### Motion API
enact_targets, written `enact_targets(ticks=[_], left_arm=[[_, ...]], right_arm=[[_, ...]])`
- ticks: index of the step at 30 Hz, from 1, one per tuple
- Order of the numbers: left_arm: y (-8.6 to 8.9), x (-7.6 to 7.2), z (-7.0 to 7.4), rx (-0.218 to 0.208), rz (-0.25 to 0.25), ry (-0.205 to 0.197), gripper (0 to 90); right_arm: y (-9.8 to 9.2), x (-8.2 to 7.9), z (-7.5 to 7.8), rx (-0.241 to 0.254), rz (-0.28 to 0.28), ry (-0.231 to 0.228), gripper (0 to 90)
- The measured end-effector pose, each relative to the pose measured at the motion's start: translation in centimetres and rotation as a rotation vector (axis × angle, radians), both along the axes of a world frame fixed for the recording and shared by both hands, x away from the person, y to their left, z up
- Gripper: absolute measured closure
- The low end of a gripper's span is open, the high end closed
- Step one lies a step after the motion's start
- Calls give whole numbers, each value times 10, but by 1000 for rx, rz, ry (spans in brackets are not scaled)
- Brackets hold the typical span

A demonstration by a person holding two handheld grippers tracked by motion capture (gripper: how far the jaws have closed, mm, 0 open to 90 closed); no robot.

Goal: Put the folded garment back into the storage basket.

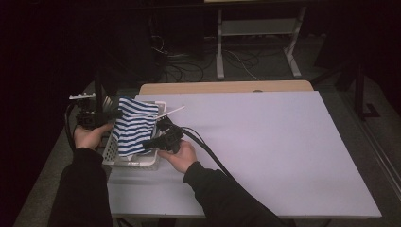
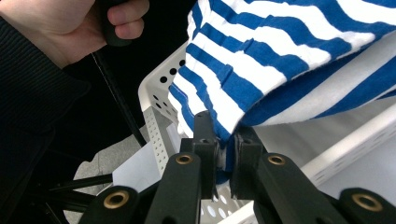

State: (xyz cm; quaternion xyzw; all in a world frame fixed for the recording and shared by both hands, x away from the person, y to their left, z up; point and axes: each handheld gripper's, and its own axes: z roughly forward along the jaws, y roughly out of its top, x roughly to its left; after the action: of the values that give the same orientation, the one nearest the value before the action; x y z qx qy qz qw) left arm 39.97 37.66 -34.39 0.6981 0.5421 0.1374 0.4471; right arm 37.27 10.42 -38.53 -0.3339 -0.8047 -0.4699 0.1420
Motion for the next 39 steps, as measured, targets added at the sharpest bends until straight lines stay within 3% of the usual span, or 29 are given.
enact_targets(ticks=[12,14,16,18,19,20,22,23,25,26,28,29,32,35,39], left_arm=[[0,1,-7,35,-9,28,848],[0,1,-7,26,-8,29,847],[0,0,-6,33,8,33,835],[0,0,-6,33,13,32,821],[0,0,-5,37,15,31,747],[-3,-1,-3,59,7,25,726],[-4,-2,-2,64,14,15,635],[-5,-3,0,72,20,12,635],[-9,-4,5,98,20,-1,569],[-10,-4,7,102,14,0,499],[-14,-4,10,106,0,-1,452],[-18,-4,13,105,-11,-10,383],[-21,-5,15,100,-21,-15,304],[-25,-5,16,72,-24,-17,250],[-28,-6,15,67,-32,-21,205]], right_arm=[[8,-1,-2,-5,14,30,808],[10,-2,0,-10,21,28,782],[11,-3,2,-28,25,35,667],[11,-3,2,-32,27,43,625],[11,-3,3,-34,30,50,583],[10,-1,3,-29,47,65,480],[9,-1,3,-36,49,72,408],[9,-1,3,-36,49,72,408],[6,0,5,-29,49,73,387],[4,0,7,-17,56,74,371],[3,0,9,-14,57,73,365],[1,0,12,-11,62,66,348],[-3,2,16,-5,57,66,318],[-7,2,19,-12,64,58,274],[-11,3,23,-19,63,36,202]])
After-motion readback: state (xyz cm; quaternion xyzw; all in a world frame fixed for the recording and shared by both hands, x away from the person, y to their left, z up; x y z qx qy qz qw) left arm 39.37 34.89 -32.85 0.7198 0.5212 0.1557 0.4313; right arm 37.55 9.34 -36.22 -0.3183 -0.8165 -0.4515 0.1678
